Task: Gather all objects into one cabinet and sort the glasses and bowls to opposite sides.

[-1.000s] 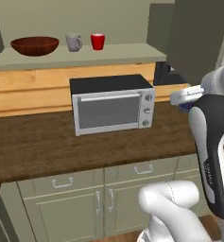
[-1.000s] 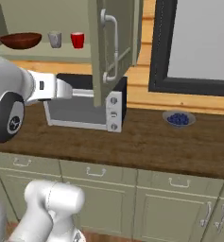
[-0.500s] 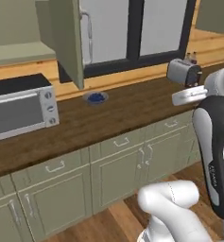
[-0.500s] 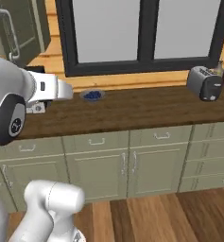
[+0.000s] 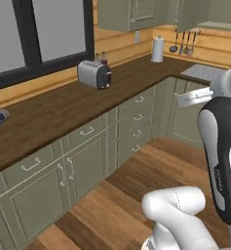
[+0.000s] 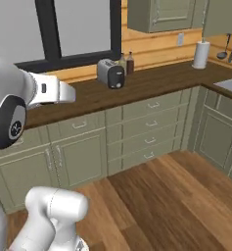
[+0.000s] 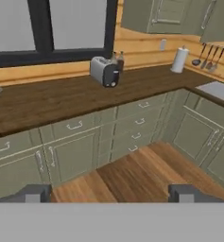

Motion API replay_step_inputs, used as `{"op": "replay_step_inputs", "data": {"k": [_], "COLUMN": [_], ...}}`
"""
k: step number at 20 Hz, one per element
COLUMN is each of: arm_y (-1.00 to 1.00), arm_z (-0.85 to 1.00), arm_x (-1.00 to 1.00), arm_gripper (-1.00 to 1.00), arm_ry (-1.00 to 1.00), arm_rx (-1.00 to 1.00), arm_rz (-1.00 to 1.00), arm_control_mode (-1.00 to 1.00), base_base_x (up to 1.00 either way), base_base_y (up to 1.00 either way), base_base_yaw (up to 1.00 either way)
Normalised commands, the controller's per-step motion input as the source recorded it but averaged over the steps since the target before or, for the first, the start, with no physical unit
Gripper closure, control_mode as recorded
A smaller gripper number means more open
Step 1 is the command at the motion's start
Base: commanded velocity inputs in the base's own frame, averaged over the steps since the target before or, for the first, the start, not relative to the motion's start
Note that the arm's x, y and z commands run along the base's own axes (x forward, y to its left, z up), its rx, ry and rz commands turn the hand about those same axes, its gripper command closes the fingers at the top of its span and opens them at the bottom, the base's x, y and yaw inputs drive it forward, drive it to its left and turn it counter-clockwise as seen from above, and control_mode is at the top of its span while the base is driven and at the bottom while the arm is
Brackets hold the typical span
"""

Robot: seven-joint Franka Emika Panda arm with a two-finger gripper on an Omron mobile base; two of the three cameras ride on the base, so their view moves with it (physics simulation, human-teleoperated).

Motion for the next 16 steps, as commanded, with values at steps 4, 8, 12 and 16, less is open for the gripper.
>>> {"op": "replay_step_inputs", "data": {"k": [4, 8, 12, 16], "arm_y": [0.00, 0.00, 0.00, 0.00], "arm_z": [0.00, 0.00, 0.00, 0.00], "arm_x": [0.00, 0.00, 0.00, 0.00], "arm_gripper": [-1.00, -1.00, -1.00, -1.00], "arm_ry": [0.00, 0.00, 0.00, 0.00], "arm_rx": [0.00, 0.00, 0.00, 0.00], "arm_rz": [0.00, 0.00, 0.00, 0.00], "arm_control_mode": [1.00, 1.00, 1.00, 1.00], "base_base_x": [-0.19, -0.08, 0.08, 0.65], "base_base_y": [-1.00, -1.00, -0.82, 0.03], "base_base_yaw": [-0.59, -0.58, -0.44, -0.32]}}
